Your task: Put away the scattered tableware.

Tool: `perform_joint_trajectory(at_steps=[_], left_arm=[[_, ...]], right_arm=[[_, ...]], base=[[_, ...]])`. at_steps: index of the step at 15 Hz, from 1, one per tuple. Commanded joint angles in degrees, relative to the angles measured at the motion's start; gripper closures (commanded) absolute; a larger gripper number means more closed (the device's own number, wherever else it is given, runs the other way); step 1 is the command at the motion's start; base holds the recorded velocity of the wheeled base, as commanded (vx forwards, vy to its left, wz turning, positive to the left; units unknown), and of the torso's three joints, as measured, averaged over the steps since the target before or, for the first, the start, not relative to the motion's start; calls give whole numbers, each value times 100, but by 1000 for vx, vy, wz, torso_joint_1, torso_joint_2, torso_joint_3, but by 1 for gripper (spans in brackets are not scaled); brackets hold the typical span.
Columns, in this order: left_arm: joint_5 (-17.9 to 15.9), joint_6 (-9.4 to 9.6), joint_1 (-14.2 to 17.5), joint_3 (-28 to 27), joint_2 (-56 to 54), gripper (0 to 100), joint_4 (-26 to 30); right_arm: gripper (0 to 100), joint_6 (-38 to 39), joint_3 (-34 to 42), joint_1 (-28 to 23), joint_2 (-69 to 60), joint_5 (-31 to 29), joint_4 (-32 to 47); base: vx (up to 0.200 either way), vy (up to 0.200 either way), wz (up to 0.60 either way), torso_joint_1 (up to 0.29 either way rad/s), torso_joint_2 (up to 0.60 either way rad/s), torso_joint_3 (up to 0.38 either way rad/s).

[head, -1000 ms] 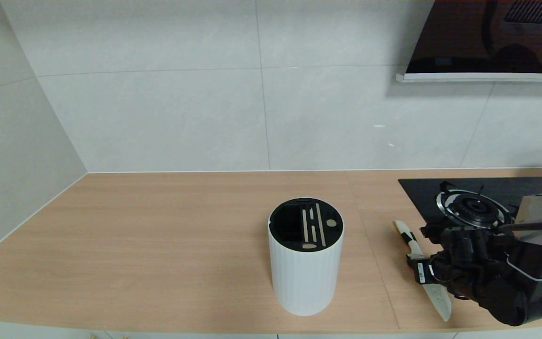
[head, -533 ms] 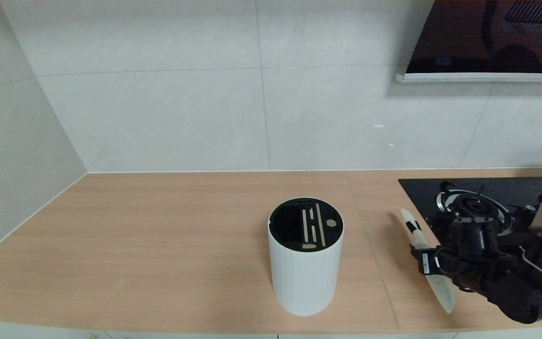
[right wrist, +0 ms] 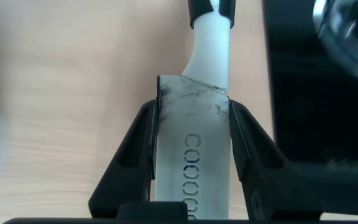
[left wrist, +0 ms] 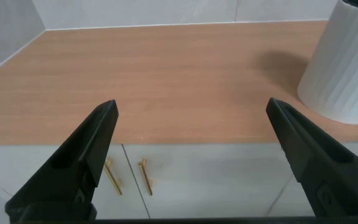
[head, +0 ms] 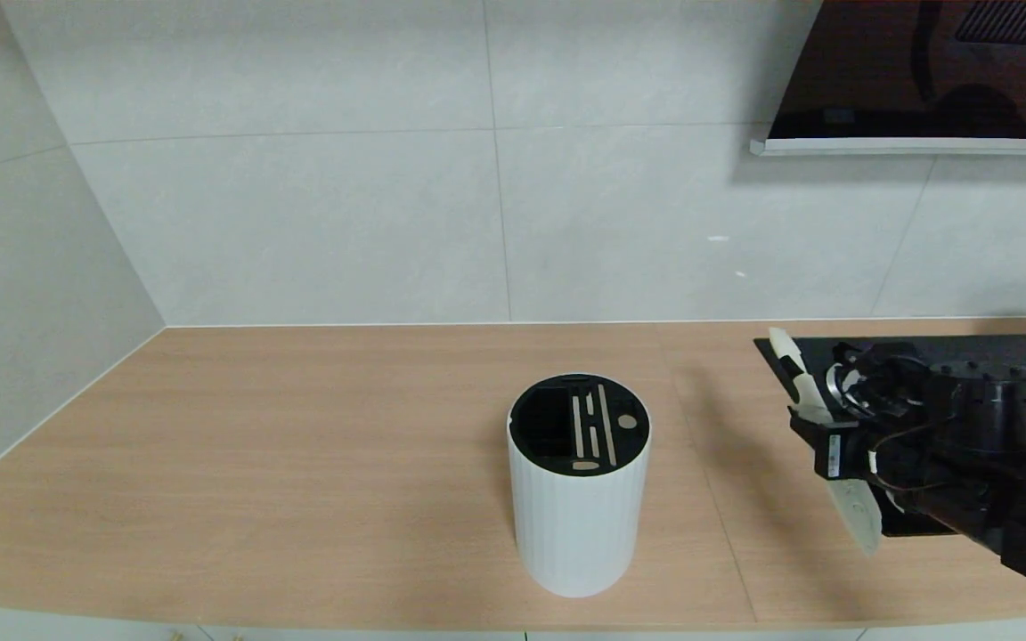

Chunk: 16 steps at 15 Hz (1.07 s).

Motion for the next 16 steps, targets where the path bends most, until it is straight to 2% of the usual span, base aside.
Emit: perform_joint_trajectory(at_steps=[1, 3, 4, 6, 9, 11, 13, 15, 16], left_arm=[[-377, -5, -13, -568, 141, 0, 342], [-1001, 4, -13, -1113, 729, 0, 676], [-1133, 4, -13, -1245, 949, 0, 676], [-1695, 4, -21, -1940, 2004, 0, 676], [-2196, 12, -48, -2572, 3375, 0, 571], [-2293, -14, -382, -3029, 4386, 0, 210], [-2284, -119, -830, -3240, 5063, 0, -379], [-2267, -462, -1560, -3425, 5889, 0, -1205], [-2258, -620, -1744, -3460, 6108, 0, -1451]], right_arm=[[100, 30, -14, 321, -1155, 2, 345], [100, 30, -119, 462, -1533, 2, 591], [100, 30, -163, 471, -1568, 2, 626], [100, 30, -682, 541, -1577, 11, 952], [100, 30, -1279, 858, -1559, 2, 1417], [100, 30, -1455, 1183, -1524, 2, 1453], [100, 30, -1613, 1403, -1489, 2, 1461], [100, 30, -1780, 1649, -1392, 11, 1453], [100, 30, -1833, 1710, -1331, 11, 1453]], base=[[0, 0, 0, 0, 0, 0], [0, 0, 0, 0, 0, 0], [0, 0, 0, 0, 0, 0], [0, 0, 0, 0, 0, 0], [0, 0, 0, 0, 0, 0], [0, 0, 0, 0, 0, 0], [0, 0, 0, 0, 0, 0], [0, 0, 0, 0, 0, 0], [0, 0, 0, 0, 0, 0]])
